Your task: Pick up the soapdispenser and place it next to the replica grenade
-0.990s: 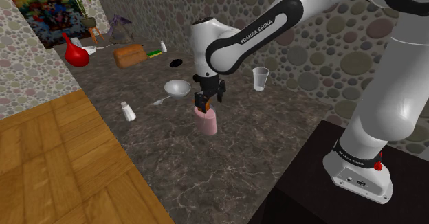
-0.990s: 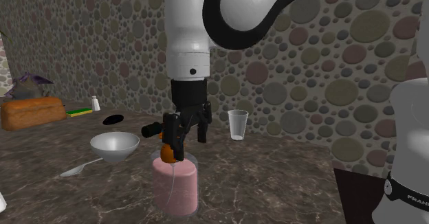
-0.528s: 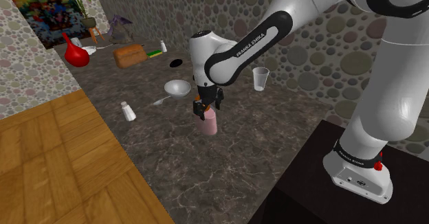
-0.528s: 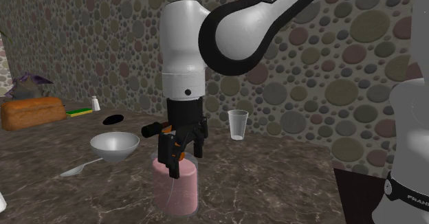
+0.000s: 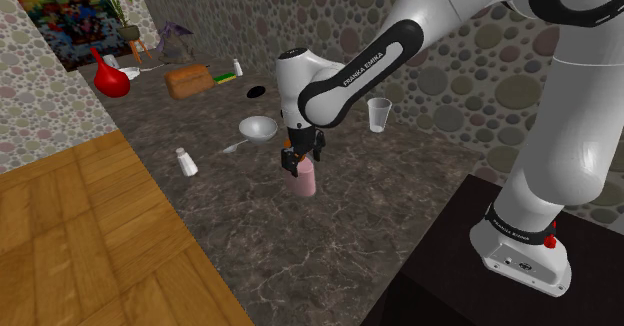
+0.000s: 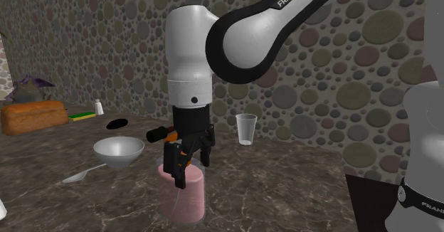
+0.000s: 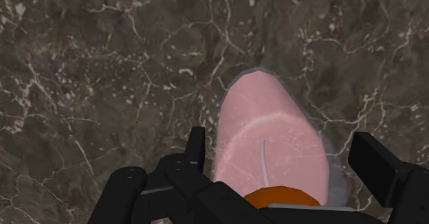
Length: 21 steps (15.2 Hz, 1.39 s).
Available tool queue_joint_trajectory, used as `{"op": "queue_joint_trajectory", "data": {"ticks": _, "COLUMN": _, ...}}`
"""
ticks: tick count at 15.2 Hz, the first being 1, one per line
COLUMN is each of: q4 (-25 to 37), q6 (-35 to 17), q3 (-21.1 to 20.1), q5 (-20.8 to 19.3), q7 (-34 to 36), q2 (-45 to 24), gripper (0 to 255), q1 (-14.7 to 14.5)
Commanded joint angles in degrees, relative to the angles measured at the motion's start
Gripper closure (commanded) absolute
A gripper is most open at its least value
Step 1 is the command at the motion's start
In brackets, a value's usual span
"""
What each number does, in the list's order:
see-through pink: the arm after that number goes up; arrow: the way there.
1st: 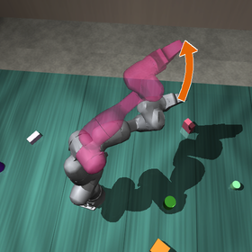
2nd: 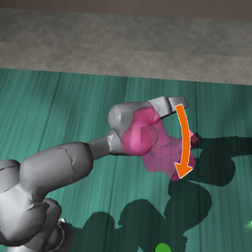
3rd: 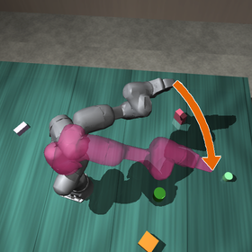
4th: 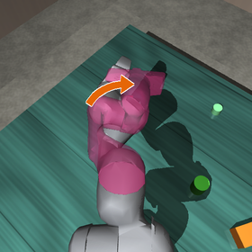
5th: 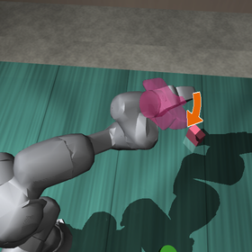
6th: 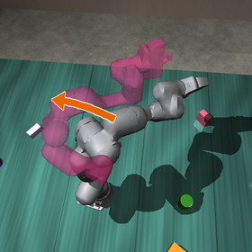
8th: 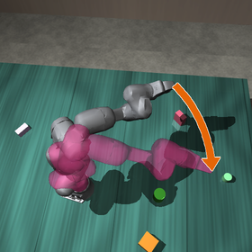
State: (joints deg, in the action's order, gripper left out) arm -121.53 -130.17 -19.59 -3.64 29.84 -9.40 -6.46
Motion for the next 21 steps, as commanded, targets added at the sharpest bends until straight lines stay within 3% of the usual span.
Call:
{"op": "queue_joint_trajectory", "data": {"ticks": 1, "q4": 0.00, "q6": 0.00, "q3": 0.00, "q5": 0.00, "q7": 0.00, "q2": 0.00, "gripper": 255, "q1": 0.00}}
{"op": "queue_joint_trajectory", "data": {"ticks": 10, "q4": 0.00, "q6": -0.01, "q3": 0.00, "q5": 0.00, "q7": 0.00, "q2": 0.00, "gripper": 255, "q1": 0.00}}
{"op": "queue_joint_trajectory", "data": {"ticks": 21, "q4": 3.68, "q6": 7.83, "q3": -0.32, "q5": 2.07, "q7": -1.40, "q2": 4.45, "gripper": 255, "q1": 0.38}}
